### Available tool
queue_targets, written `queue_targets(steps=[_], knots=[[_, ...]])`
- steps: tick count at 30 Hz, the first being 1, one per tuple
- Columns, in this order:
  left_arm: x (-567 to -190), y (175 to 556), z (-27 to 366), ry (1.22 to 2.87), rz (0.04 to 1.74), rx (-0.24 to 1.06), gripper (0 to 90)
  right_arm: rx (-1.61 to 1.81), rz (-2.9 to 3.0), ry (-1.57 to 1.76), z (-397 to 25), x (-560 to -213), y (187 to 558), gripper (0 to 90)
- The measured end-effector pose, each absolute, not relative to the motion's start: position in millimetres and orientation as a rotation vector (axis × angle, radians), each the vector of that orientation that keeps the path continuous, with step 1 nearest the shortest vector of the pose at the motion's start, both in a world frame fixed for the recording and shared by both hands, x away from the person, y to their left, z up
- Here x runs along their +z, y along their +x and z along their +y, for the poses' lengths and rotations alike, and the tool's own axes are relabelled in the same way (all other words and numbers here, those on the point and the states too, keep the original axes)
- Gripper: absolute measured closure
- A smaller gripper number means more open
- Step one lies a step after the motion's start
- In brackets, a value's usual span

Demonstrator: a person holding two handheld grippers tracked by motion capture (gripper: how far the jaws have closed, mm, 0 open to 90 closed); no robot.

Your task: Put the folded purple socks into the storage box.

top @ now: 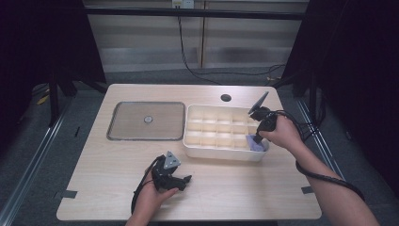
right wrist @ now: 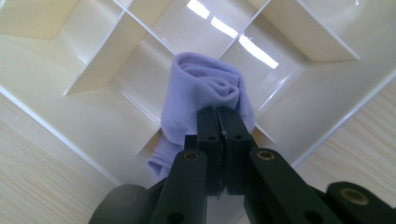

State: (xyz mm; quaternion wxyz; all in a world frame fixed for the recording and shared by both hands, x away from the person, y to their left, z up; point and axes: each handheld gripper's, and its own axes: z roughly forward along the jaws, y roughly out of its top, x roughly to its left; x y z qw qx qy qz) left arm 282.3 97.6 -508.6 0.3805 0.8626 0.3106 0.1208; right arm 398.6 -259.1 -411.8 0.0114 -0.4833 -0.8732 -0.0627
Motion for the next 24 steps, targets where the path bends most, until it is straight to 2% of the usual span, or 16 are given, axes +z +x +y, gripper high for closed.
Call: queue_targets(steps=[24], knots=[[-508.2,282.5,97.9,2.213,0.787,0.312,19.0,-0.22,-2.676,-1.514,-263.2,-436.8,390.1,90.0]])
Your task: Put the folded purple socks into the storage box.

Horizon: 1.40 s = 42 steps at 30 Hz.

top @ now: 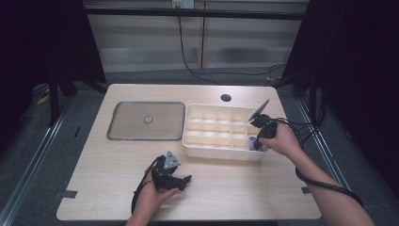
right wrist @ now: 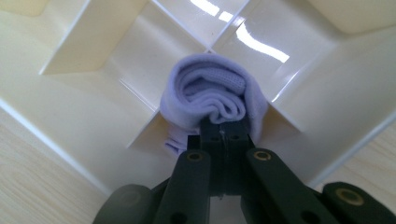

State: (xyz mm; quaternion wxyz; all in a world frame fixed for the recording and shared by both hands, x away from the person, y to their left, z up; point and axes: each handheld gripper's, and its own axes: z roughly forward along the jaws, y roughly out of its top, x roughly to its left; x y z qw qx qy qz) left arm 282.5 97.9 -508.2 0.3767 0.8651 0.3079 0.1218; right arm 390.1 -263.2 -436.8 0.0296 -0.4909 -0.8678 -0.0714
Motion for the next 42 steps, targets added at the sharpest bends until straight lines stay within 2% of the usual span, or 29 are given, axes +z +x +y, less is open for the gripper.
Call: queue_targets(steps=[17,42], knots=[[-508.2,282.4,97.8,2.212,0.789,0.312,19.0,-0.156,-2.69,-1.515,-257.5,-449.1,391.5,90.0],[-508.2,282.4,97.9,2.213,0.789,0.312,19.1,-0.182,-2.717,-1.463,-262.5,-447.1,391.3,90.0]])
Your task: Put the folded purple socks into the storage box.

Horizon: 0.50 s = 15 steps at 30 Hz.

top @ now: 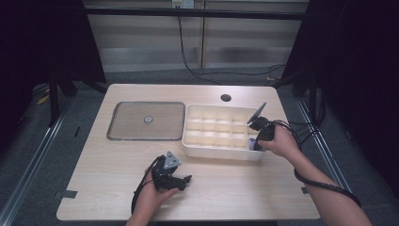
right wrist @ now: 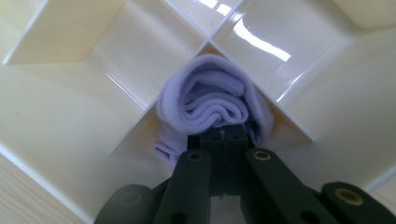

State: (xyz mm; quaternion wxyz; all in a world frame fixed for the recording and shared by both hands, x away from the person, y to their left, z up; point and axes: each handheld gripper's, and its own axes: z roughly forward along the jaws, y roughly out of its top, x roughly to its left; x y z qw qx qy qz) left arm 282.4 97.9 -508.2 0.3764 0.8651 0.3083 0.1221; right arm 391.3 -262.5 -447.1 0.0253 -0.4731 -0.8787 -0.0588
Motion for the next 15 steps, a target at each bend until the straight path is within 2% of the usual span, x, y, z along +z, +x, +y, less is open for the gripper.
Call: queue_targets(steps=[5,15], knots=[[-508.2,282.4,97.8,2.212,0.789,0.312,19.1,-0.188,-2.724,-1.467,-265.0,-445.6,390.7,89.6],[-508.2,282.4,97.9,2.212,0.789,0.312,19.1,-0.226,-2.72,-1.452,-267.6,-436.9,386.7,79.2]])
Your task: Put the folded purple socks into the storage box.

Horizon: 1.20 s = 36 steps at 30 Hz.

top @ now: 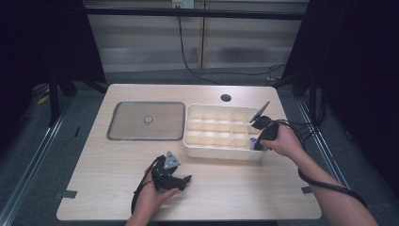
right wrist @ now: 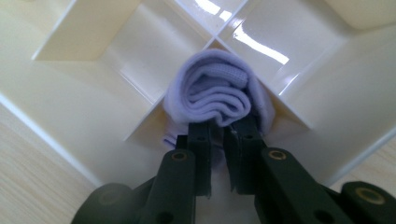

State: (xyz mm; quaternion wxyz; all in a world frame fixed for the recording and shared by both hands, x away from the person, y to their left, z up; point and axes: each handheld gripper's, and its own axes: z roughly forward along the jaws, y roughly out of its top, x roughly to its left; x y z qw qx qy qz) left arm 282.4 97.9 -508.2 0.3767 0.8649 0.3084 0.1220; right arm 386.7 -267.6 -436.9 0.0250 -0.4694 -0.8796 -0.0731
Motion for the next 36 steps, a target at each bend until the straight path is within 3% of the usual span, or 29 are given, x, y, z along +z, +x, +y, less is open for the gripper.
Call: queue_targets(steps=[26,36], knots=[[-508.1,282.5,98.1,2.214,0.786,0.314,19.1,-0.398,-2.72,-1.422,-269.3,-398.9,371.9,54.1],[-508.2,282.5,98.0,2.213,0.787,0.314,19.1,-0.397,-2.721,-1.419,-270.7,-392.1,372.3,53.1]])
